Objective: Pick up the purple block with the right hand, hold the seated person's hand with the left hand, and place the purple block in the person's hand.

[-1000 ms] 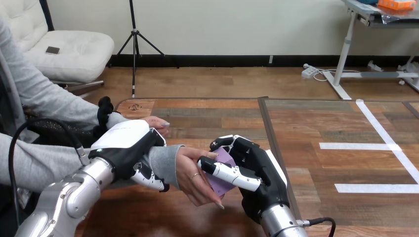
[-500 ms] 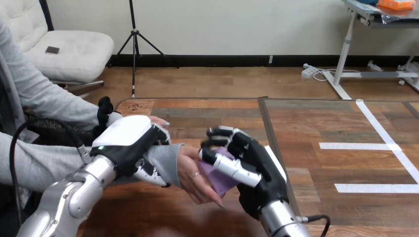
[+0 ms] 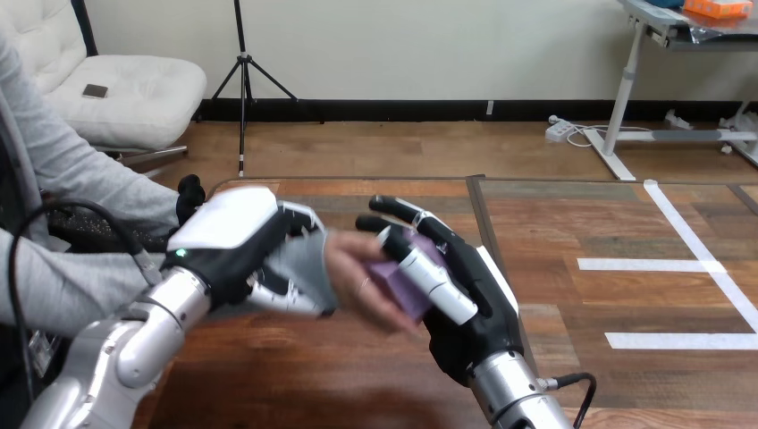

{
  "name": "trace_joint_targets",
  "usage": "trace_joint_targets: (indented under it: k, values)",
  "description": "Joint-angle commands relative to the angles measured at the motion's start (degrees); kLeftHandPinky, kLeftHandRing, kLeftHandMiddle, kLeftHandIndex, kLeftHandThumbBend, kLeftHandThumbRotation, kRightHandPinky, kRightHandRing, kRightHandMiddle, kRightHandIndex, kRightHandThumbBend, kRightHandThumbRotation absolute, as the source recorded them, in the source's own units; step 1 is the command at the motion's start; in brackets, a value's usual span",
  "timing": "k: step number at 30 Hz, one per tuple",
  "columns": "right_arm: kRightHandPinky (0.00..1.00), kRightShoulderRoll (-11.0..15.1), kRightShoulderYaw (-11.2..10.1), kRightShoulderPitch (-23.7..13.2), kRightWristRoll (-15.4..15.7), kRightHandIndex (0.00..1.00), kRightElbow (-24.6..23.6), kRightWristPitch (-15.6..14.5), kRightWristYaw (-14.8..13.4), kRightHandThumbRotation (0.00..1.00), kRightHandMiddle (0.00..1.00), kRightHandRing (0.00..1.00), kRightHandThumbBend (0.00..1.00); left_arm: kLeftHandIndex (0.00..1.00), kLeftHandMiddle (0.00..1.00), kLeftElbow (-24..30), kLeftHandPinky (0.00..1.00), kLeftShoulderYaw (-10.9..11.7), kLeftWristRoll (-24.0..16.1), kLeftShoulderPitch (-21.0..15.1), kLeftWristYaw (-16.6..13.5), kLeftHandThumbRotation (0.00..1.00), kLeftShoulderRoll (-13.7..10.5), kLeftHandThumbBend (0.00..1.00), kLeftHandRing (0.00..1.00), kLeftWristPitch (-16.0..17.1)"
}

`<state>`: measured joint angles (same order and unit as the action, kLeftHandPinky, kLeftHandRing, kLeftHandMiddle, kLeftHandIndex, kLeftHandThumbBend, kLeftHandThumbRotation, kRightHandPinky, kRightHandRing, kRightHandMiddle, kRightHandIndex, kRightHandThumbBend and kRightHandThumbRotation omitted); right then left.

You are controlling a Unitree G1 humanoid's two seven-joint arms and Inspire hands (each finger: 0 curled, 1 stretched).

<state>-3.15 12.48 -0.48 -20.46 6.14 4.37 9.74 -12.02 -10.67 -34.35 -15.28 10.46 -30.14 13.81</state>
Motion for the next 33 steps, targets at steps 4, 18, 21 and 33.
trace_joint_targets:
  k: [4,18,21,33]
  values:
    - [0.72,-1.3,-2.3,-1.5,-1.2,0.80,-2.6,0.8,2.7,0.85,0.80,0.79,0.79,0.64,0.68,10.2,0.49,4.3,7.6,-0.8,-2.5,0.42,1.8,0.71,0.63,4.4]
    - [0.76,-0.3,-5.8,-0.8,-2.5,0.82,-2.8,0.3,5.3,0.99,0.82,0.82,0.86,0.66,0.73,15.6,0.54,7.6,14.9,5.7,-1.7,0.45,1.7,0.69,0.68,4.4]
    - [0.77,-0.3,-6.6,-0.5,-2.7,0.83,-2.9,0.2,5.6,0.99,0.83,0.82,0.87,0.66,0.74,16.1,0.54,8.4,16.4,7.0,-1.7,0.45,1.8,0.68,0.69,5.2]
    - [0.78,0.3,-9.6,-0.2,-4.0,0.85,-2.0,0.7,8.5,1.00,0.86,0.84,0.92,0.67,0.74,16.3,0.54,11.2,28.0,12.1,1.0,0.42,3.8,0.68,0.70,8.0]
